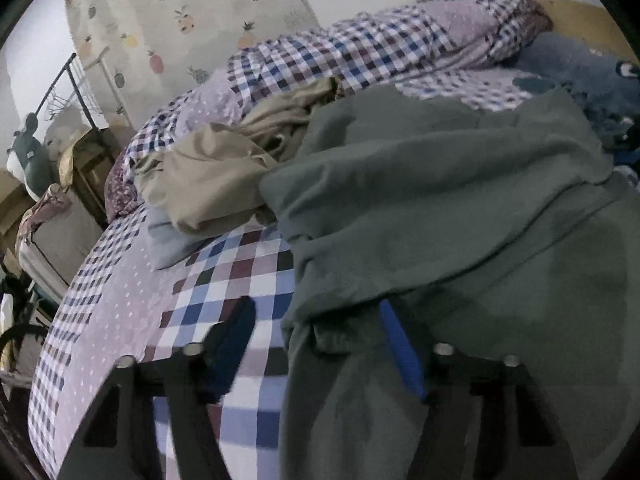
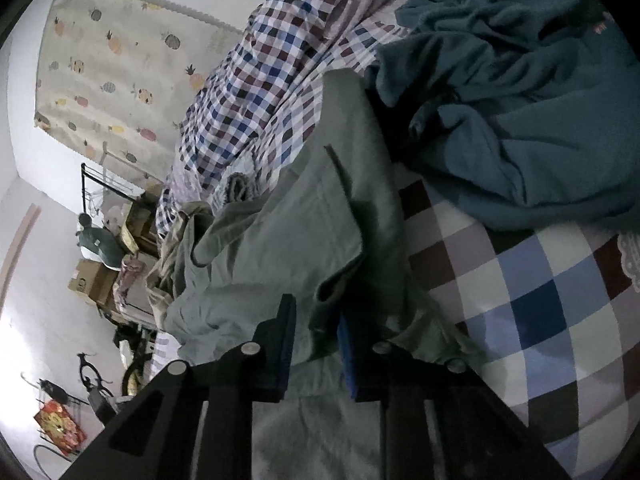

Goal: Fold clothes

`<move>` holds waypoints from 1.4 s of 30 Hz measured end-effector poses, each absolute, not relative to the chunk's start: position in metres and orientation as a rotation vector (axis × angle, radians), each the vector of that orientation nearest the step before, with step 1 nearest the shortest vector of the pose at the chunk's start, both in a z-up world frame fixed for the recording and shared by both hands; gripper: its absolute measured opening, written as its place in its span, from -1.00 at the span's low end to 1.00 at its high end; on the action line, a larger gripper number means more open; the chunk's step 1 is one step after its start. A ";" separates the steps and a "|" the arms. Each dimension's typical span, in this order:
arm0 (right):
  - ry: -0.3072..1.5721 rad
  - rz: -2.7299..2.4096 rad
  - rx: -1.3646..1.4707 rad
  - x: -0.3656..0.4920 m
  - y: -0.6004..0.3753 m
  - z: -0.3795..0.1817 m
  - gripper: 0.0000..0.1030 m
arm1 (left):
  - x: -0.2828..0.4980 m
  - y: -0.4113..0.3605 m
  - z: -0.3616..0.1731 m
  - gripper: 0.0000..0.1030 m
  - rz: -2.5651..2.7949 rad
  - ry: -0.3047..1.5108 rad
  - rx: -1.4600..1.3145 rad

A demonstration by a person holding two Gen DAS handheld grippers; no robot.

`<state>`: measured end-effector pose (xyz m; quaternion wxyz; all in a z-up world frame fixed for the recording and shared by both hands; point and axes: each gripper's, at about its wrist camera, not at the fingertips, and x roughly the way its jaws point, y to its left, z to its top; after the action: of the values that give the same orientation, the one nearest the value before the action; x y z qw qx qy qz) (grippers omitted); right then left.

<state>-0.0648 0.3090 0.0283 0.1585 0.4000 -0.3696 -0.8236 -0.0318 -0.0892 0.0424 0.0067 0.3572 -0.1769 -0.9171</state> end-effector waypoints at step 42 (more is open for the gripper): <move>-0.047 -2.399 1.304 -0.082 0.098 0.129 -0.13 | -0.024 -0.142 0.037 -0.94 -2.921 0.135 1.254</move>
<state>-0.0818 0.0976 0.1293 0.2037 0.4674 -0.0168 -0.8601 -0.0243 -0.1422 0.0367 -0.0200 0.3939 0.0426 -0.9179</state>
